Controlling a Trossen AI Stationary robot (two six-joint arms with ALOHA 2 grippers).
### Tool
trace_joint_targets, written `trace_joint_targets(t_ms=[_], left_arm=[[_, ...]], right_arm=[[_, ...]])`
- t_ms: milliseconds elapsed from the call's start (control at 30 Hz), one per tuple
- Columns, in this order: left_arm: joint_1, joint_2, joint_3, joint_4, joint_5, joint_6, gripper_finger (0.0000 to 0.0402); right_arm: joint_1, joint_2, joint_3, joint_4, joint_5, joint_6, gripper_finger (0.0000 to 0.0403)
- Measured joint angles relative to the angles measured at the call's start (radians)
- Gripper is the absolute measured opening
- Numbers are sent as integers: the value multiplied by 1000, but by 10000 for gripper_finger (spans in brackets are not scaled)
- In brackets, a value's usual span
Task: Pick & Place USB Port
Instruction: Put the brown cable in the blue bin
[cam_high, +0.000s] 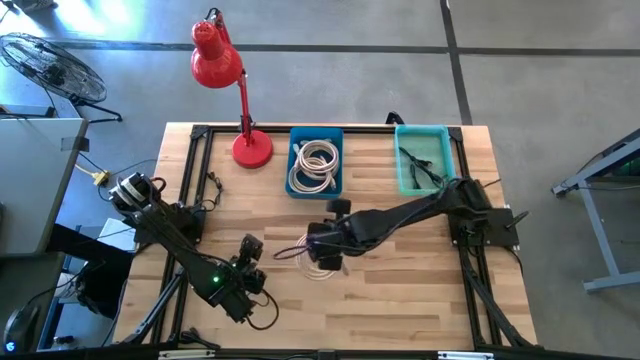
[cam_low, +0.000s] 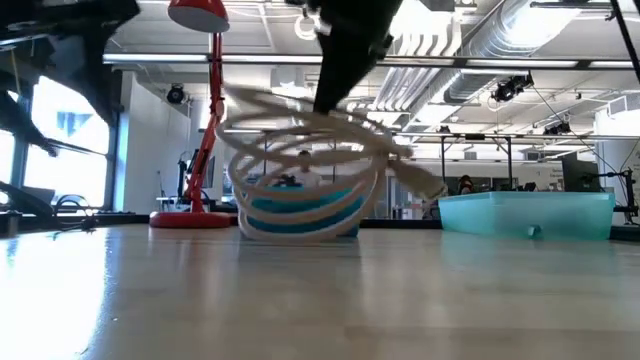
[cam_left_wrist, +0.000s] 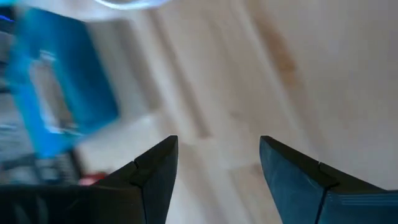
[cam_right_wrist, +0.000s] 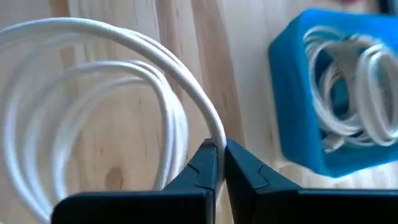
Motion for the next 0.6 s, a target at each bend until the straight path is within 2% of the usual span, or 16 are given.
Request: trace_joint_targets(t_ms=[133,300,400,600], left_arm=[[0,0,0,3,-217,81,220],[0,0,0,23,-454,296,220],[0,0,0,62,-557,471,220],[0,1,0,239,-709,821,220]], right_arm=[[38,-65,0,14,28,7,5],[75,-137,0,37,50,18,5],[85,-166,0,59,43,20,5],[85,-201,2,115,9,15,5]])
